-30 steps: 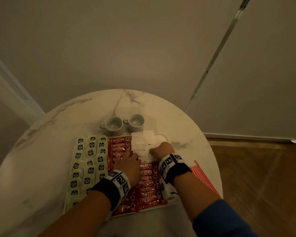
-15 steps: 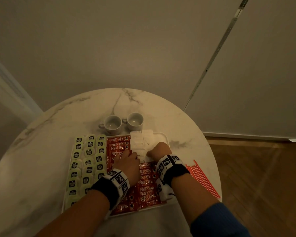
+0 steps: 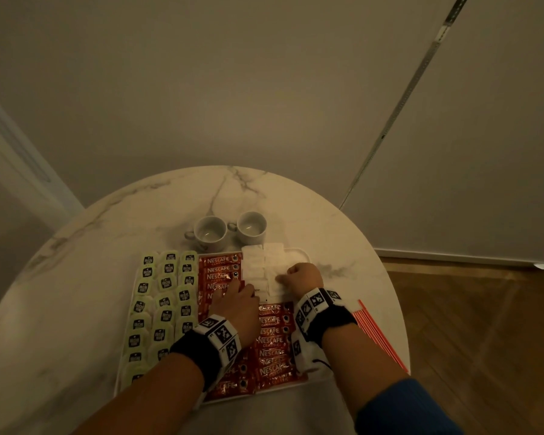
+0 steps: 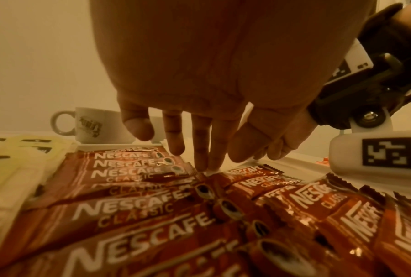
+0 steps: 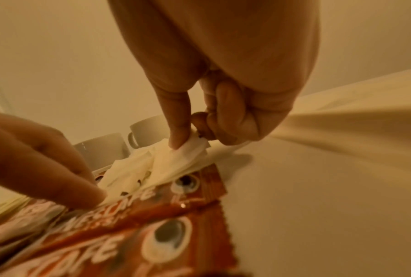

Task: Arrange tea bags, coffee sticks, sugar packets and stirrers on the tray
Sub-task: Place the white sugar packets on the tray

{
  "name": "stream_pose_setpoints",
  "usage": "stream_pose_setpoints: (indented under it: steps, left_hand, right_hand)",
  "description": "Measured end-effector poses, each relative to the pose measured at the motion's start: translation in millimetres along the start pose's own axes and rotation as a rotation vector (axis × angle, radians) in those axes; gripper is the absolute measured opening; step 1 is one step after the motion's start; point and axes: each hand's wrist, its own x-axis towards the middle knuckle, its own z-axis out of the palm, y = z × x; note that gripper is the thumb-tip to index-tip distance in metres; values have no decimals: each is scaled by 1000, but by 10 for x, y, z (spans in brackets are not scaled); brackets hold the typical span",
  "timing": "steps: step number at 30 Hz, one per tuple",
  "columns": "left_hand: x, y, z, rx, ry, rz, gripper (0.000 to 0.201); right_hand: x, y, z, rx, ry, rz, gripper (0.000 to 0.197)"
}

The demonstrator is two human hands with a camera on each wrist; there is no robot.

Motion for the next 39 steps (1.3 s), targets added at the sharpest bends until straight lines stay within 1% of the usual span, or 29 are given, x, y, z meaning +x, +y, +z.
stream_pose_setpoints:
  steps: [6,10,13,16,19,24,32,34,37,39]
  left_hand:
    - [-14,11,-25,5,-3,-1,39]
    - [-19,25,-28,-2,-7,-5,37]
    - [-18,26,-23,-7,-15,-9,38]
    - [-14,27,-31,-6,-22,-11,38]
    - [-7,31,-26,-5,-25,-14,38]
    - [-20,27,-8,14,-2,-4,39]
    - [-47,18,-14,10,3,-6,41]
    - [-64,4,-17,1,18,-3,43]
    - [-105,-18,0,-39,86,13,44]
    - [-158,-25,22,-52,125,40,42]
  right_hand:
    - [-84,53,27,-93,82,-46,30]
    - [-111,108,52,-82,123,-78,26]
    - [-115,145,68,-35,132,-89,19]
    - [-120,165,87,-31,115,-77,16]
    - [-136,155,99,-52,107,-62,17]
    - [-162,134,100,-34,126,-51,24]
    - [-156,113,103,-36,115,-74,20]
    - [-169,114,86,-23,120,-85,20]
    - [-233,142,15,18,153,-123,20]
    - [-316,214,-18,16,153,-161,16]
